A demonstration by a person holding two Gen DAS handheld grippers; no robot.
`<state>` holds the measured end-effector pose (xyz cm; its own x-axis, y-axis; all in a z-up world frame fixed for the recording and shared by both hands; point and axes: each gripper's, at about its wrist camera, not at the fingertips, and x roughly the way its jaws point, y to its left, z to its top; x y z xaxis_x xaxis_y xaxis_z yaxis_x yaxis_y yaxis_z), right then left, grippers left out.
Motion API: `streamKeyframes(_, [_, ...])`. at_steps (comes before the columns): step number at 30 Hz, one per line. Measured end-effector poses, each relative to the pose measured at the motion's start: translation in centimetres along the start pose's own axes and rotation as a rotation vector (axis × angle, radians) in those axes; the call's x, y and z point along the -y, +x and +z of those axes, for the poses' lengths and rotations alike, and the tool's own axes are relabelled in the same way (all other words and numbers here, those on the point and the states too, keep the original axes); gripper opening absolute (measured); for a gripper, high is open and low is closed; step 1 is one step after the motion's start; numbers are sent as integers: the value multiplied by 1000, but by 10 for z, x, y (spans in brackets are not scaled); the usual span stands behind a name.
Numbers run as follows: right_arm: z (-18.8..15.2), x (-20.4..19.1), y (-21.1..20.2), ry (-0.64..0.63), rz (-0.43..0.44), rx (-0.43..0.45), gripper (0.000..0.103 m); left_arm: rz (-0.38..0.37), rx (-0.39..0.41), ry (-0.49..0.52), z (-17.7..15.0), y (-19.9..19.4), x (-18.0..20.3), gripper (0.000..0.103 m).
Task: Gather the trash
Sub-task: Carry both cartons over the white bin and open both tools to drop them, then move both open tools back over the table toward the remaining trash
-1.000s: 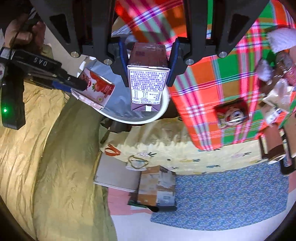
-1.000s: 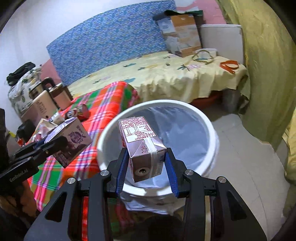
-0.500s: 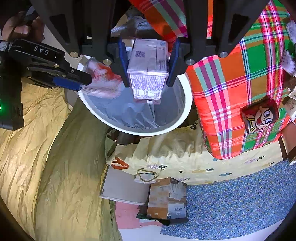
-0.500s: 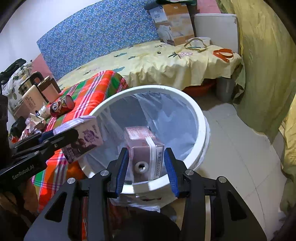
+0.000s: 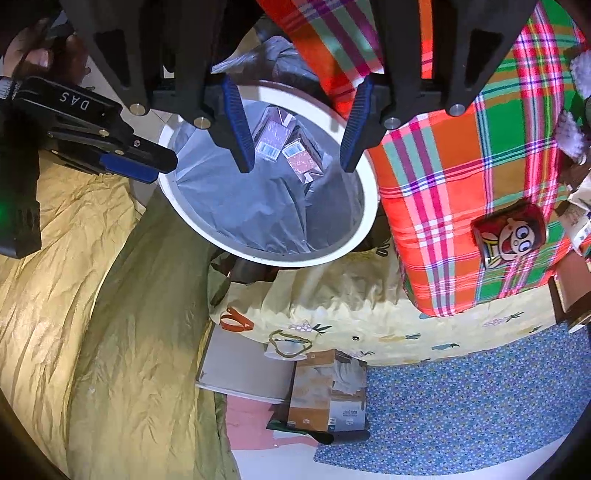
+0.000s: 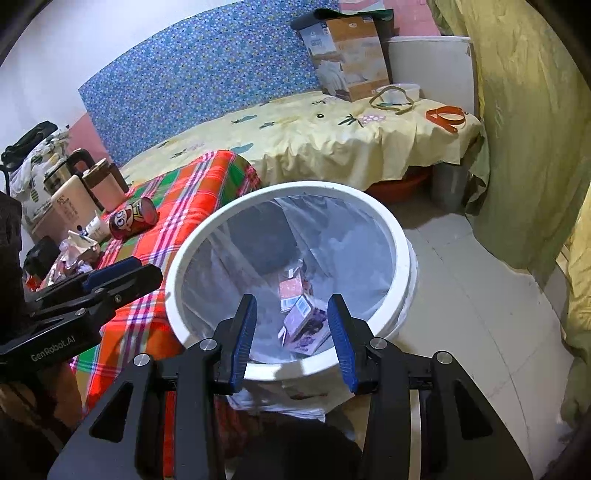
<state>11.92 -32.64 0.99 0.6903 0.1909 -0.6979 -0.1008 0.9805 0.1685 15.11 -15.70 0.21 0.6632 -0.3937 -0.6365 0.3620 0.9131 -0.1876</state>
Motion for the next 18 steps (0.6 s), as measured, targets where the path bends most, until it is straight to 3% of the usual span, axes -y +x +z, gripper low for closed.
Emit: streamKeyframes(18, [-3, -40, -15, -72, 89, 30, 45, 86, 77, -47, -15, -55, -22, 50])
